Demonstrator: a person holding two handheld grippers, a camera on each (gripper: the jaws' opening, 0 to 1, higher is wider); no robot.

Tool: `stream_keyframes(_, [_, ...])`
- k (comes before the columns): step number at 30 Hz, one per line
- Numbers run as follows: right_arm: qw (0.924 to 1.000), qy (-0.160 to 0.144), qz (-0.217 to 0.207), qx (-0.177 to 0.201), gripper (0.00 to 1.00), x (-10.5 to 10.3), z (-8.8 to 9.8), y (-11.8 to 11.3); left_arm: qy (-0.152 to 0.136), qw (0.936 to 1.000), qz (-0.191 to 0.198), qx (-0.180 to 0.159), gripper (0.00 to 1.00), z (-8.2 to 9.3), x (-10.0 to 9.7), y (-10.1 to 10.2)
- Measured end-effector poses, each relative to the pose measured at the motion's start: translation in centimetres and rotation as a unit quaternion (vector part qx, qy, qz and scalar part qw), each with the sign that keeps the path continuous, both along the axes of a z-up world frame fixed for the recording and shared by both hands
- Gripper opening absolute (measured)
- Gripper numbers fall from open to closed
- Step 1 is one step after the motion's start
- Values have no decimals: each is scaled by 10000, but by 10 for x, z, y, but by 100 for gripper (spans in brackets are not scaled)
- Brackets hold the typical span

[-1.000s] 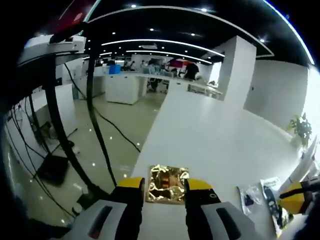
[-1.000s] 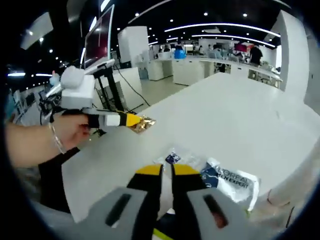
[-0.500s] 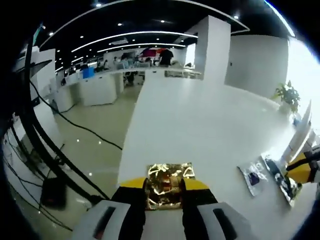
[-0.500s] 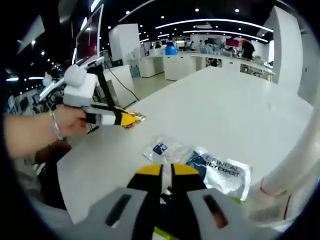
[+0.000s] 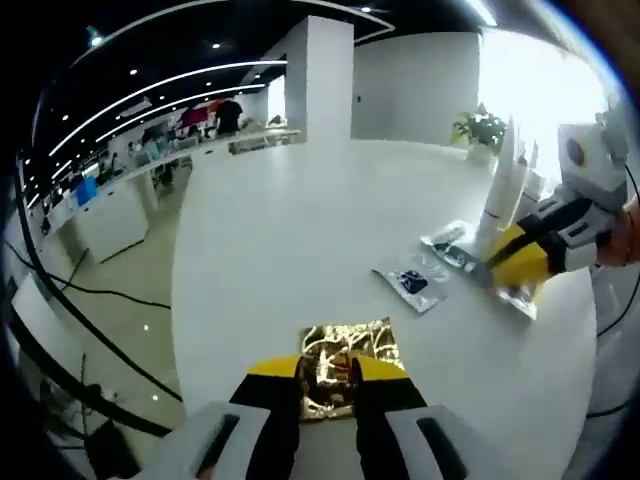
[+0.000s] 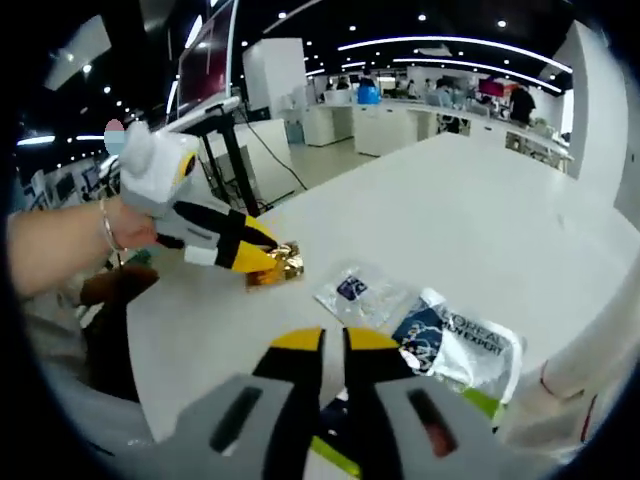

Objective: Arrange the skincare products in the storage area until every visible bottle or jar stands upright without overlapping.

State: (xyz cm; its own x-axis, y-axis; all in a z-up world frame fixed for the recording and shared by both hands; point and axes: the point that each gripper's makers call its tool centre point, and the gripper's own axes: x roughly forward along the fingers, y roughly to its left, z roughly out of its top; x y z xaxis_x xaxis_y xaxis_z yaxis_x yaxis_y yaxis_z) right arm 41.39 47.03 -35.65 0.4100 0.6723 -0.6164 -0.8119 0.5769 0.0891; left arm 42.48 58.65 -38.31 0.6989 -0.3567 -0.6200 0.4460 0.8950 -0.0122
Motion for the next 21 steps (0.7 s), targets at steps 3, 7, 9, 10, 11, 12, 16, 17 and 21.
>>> stream_keyframes(3, [9998,5,187,-51,9,-7,-2,5,75,9981,-615,-58,20,-1,-17,-13])
stream_keyframes(7, [9989,26,449,-94,10,-16,-4,14,258,9918,-1249,9,20,-2,-40,-25])
stream_keyframes(9, [9977,75,664,-104,10,-24,-5,23,313,9924,-1187,105,20,-2,-44,-23])
stream_keyframes(10, [9974,70,717,-98,11,-25,-5,25,376,9932,-1091,131,21,-2,-45,-19])
stream_keyframes(11, [9967,90,803,-83,11,-28,-5,29,399,9946,-950,141,22,0,-46,-15])
stream_keyframes(12, [9963,115,849,-81,12,-30,-5,32,238,9962,-830,64,22,7,-45,-13])
stream_keyframes(16, [9942,160,1060,-76,14,-35,-6,43,-28,9992,-336,-229,18,26,-51,-10])
stream_keyframes(17, [9938,193,1097,-75,14,-35,-7,46,-4,9995,-223,-232,15,25,-56,-11])
stream_keyframes(21, [9931,327,1130,12,16,-32,-8,54,56,9998,-15,-202,4,11,-72,-26])
